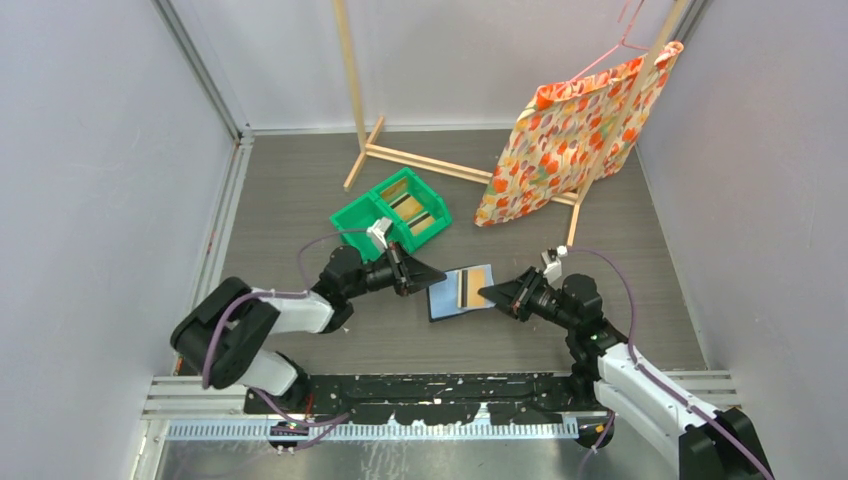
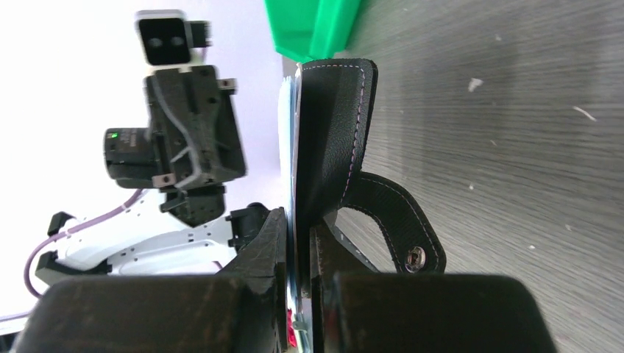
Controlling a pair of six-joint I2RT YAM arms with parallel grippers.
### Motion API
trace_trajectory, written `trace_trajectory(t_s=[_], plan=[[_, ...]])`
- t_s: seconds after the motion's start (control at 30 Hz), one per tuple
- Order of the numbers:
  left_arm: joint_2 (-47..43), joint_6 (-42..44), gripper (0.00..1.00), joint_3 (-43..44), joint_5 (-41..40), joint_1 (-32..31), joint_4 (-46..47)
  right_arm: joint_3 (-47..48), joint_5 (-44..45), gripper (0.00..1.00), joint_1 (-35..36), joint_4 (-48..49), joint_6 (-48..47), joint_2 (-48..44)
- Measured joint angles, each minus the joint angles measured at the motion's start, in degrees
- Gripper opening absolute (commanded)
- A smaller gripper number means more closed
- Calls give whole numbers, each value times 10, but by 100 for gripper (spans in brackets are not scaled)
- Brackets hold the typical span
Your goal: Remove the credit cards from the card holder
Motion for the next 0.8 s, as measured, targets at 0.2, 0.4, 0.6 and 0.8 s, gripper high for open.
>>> trace_trajectory(t_s=[0.2,0.4,0.6,0.8], plan=[[-110,63,1,3,-3,17,-133,-8,5,1,0,-18,0,2],[-166,144,30,48,1,16,-292,-8,5,1,0,-16,1,8],[-162,183,38,62,0,-18,-345,-7,4,1,-1,1,5,34],[-104,182,45,65,-7,-59,-323,-7,0,1,-1,14,12,43]])
